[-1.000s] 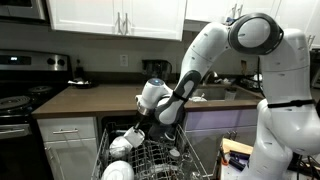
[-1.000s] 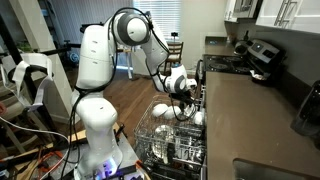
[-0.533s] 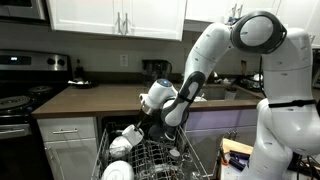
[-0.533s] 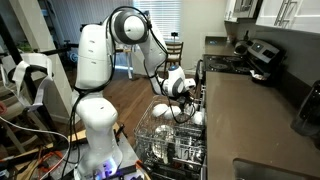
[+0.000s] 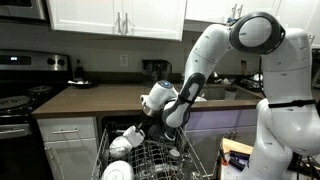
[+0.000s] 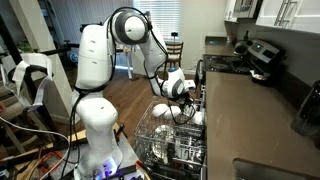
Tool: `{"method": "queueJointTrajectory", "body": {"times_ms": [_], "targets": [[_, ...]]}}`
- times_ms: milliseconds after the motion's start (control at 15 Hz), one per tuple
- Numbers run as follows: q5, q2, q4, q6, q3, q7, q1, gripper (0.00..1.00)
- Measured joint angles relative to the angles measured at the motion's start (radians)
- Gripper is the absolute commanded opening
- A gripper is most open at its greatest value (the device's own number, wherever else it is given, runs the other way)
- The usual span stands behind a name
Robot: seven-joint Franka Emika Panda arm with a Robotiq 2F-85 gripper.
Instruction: Pick the cup in the dishwasher and put it on the counter
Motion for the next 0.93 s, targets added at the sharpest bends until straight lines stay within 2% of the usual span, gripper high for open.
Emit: {"method": "queueJointTrajectory", "body": {"times_ms": [267, 600, 933], "targets": [[0.000, 0.000, -0.004, 0.064, -0.035, 0.000, 0.033, 0.06], [0.000, 0.002, -0.014, 0.192, -0.131, 0.000, 0.111, 0.06], [0.000, 0.002, -0.025, 0.253, -0.139, 0.000, 0.121, 0.06]]}}
